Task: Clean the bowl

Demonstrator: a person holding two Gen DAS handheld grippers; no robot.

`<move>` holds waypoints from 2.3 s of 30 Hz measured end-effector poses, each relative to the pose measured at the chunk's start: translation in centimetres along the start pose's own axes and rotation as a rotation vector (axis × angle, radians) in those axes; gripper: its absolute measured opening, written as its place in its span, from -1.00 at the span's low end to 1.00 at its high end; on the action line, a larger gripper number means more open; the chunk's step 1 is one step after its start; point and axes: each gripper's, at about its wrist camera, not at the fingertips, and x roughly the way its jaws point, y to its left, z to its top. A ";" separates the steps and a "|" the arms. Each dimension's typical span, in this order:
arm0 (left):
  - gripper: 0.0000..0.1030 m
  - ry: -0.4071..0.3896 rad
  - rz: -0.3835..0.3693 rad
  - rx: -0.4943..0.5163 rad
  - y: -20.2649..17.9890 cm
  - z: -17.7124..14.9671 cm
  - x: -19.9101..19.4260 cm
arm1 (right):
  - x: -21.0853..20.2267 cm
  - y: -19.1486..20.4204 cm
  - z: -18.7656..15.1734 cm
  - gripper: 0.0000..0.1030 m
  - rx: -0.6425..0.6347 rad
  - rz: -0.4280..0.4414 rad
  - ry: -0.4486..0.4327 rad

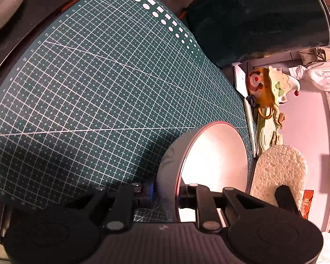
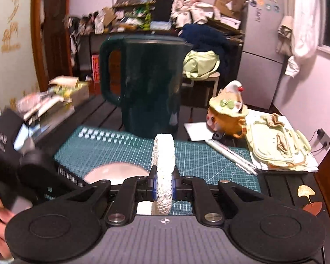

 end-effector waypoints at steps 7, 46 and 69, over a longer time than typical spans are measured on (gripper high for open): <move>-0.64 -0.008 -0.012 0.009 2.0 -0.5 0.7 | 1.7 1.3 -0.9 -0.80 -0.051 0.006 0.042; -0.63 0.001 -0.029 0.014 4.0 -2.0 0.7 | 4.8 2.7 -2.3 -0.80 -0.141 -0.022 0.119; -0.62 0.002 -0.026 0.014 4.8 -3.3 -0.4 | 5.5 2.2 -2.7 -0.80 -0.016 0.087 0.157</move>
